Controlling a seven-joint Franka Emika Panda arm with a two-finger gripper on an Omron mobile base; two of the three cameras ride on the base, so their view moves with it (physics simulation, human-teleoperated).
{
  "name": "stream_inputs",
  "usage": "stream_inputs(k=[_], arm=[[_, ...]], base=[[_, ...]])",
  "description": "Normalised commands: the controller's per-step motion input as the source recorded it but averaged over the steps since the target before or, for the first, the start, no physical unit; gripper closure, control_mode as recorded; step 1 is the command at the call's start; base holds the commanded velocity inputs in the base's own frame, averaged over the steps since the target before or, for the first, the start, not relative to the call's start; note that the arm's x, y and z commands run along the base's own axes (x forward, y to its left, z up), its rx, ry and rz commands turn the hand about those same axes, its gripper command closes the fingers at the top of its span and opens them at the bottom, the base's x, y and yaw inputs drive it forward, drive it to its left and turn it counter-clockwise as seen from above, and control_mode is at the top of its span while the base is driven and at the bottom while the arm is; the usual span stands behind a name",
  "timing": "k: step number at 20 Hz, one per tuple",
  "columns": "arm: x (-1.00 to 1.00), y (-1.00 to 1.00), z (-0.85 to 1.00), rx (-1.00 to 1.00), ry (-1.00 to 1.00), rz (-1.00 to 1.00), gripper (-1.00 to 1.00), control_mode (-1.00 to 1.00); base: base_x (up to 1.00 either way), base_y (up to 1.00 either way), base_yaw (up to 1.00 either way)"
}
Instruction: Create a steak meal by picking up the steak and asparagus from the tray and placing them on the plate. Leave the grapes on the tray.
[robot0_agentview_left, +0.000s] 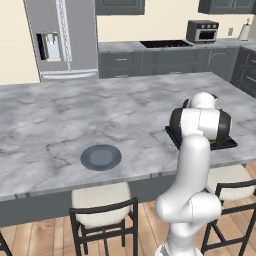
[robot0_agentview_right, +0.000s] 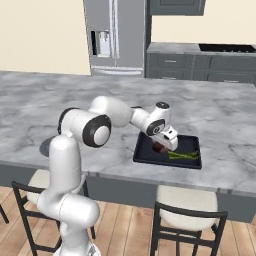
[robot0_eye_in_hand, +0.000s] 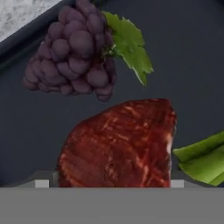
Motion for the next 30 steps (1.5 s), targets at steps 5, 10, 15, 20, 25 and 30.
stream_inputs(k=[5,10,15,20,25,30], arm=[[-0.22,0.33,0.38,0.00,0.00,0.00,1.00,-1.00],[-0.29,0.48,0.28,-0.01,0.00,0.00,1.00,-1.00],[-0.18,0.35,0.50,0.02,-0.05,0.00,1.00,-1.00],[-0.26,0.38,0.68,0.16,-0.02,0.06,1.00,-1.00],[-0.39,0.82,0.10,0.11,0.00,0.16,1.00,-1.00],[-0.45,1.00,0.00,0.05,0.00,0.19,1.00,-1.00]], base=[[0.00,0.00,0.00],[0.00,0.00,0.00],[0.00,0.00,0.00],[0.00,0.00,0.00],[0.00,0.00,0.00],[0.00,0.00,0.00]])
